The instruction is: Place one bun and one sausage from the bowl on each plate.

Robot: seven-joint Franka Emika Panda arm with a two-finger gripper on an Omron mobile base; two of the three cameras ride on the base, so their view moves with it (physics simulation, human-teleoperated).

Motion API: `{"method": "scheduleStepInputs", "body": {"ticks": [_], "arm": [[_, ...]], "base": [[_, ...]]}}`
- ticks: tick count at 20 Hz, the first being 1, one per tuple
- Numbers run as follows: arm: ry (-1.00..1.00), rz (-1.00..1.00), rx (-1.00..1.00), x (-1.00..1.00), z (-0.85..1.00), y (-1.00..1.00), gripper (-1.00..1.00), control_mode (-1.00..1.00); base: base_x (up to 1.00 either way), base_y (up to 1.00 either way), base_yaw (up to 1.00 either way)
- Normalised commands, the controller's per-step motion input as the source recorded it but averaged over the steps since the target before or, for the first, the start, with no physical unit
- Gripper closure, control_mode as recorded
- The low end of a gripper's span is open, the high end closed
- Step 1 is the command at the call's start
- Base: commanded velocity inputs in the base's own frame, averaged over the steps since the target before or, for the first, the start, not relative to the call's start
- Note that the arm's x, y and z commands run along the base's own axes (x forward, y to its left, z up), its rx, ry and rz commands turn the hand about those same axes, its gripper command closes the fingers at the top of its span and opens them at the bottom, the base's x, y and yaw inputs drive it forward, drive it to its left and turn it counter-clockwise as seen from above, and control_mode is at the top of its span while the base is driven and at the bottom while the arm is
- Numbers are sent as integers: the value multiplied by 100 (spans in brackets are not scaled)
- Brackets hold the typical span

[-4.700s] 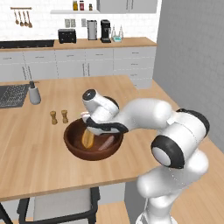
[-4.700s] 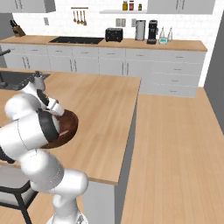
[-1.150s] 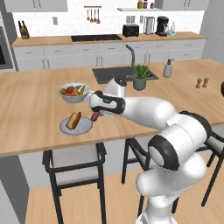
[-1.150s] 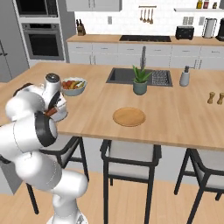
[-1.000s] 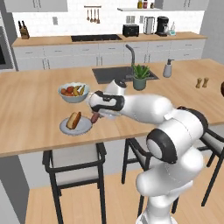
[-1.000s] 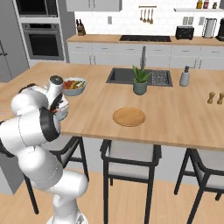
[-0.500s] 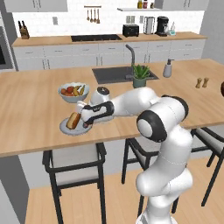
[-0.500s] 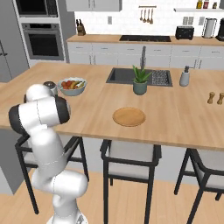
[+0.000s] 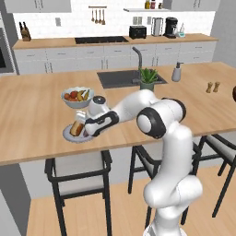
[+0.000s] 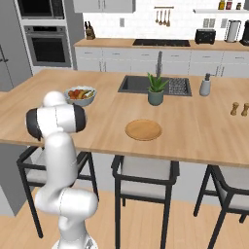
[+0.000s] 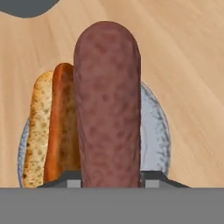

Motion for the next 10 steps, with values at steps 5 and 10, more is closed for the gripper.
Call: {"method": "scheduleStepInputs", "body": {"ticks": [5, 10], "arm": [[1, 0, -3, 4, -7, 4, -100, -100], [0, 0, 0, -23, 28, -22, -100, -100]], "base": [[0, 0, 0], [0, 0, 0]]}}
